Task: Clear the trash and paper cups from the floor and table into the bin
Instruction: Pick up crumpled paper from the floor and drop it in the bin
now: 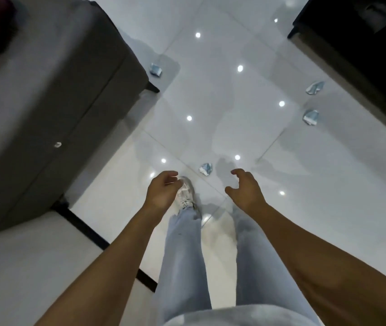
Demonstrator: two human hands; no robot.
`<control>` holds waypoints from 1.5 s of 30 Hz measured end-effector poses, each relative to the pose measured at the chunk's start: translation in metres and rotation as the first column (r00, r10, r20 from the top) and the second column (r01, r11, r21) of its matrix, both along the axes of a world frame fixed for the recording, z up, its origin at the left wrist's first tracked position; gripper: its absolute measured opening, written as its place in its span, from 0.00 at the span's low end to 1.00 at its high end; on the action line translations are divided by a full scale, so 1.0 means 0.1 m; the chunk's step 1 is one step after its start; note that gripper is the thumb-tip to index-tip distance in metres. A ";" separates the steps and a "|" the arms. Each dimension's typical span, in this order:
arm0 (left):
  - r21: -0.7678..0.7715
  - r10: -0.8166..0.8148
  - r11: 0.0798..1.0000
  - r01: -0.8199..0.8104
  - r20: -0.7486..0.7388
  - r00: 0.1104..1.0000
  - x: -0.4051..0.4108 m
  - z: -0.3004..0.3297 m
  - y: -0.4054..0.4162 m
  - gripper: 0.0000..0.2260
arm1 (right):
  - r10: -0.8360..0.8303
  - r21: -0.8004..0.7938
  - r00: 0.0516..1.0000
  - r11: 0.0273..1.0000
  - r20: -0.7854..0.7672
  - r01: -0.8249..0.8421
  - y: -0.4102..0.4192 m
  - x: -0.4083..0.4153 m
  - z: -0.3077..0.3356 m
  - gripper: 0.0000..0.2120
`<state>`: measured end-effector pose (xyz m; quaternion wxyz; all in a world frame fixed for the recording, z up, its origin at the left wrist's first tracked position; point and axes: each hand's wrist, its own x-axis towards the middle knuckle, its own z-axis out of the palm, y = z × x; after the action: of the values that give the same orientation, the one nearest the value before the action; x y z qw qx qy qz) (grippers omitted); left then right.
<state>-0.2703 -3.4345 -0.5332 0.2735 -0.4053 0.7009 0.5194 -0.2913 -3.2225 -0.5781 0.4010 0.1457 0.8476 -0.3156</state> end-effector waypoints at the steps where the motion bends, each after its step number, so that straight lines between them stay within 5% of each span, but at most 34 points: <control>1: 0.002 -0.019 1.000 0.019 0.012 1.000 -0.09 -0.16 -0.05 0.11 | -0.013 0.008 1.000 1.000 0.000 0.013 -0.03 -0.05 -0.13 0.25; 9: -0.019 -0.065 0.998 0.067 0.091 0.994 -0.46 -1.61 -0.06 0.10 | 0.042 0.020 0.999 0.999 -0.004 -0.042 0.09 -0.34 -1.53 0.27; 17: -0.085 -0.050 0.995 0.058 0.089 0.995 -0.53 -3.33 0.09 0.12 | 0.412 0.018 0.909 0.911 -0.066 -0.412 0.07 -0.48 -3.40 0.30; 20: -0.087 -0.050 0.995 0.057 0.082 0.995 -0.54 -3.91 0.10 0.12 | 0.590 0.043 0.797 0.806 -0.128 -0.590 -0.04 -0.47 -4.00 0.31; 23: -0.096 -0.076 0.992 0.083 0.075 0.994 -0.60 -4.42 0.08 0.13 | 0.779 0.153 0.588 0.623 -0.219 -0.767 -0.14 -0.40 -4.50 0.31; 27: -0.103 -0.083 0.991 0.086 0.035 0.996 -0.71 -4.91 0.03 0.12 | 0.851 0.214 0.455 0.511 -0.261 -0.833 -0.23 -0.24 -4.97 0.25; 33: -0.004 -0.080 0.997 0.080 0.046 0.996 -0.94 -5.20 0.06 0.10 | 0.784 0.096 0.537 0.588 -0.313 -0.803 -0.18 -0.18 -5.22 0.23; 39: 0.130 -0.124 0.984 0.118 0.039 0.991 -1.41 -5.26 0.23 0.11 | 0.423 -0.053 0.805 0.872 -0.415 -0.486 -0.09 -1.05 -5.13 0.32; 42: 0.236 0.037 0.971 -0.022 -0.061 0.997 -1.88 -5.19 0.31 0.11 | 0.289 -0.103 0.830 0.920 -0.478 -0.379 -0.01 -1.55 -5.02 0.34; 45: 0.307 -0.046 0.948 0.084 -0.129 0.991 -2.29 -5.09 0.42 0.14 | 0.187 -0.167 0.829 0.934 -0.527 -0.317 0.10 -1.95 -4.92 0.36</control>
<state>-0.4997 -3.3923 -1.0426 0.3085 -0.3018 0.6382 0.6375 -0.4866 -3.2124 -1.0703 0.2197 -0.1065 0.8880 -0.3897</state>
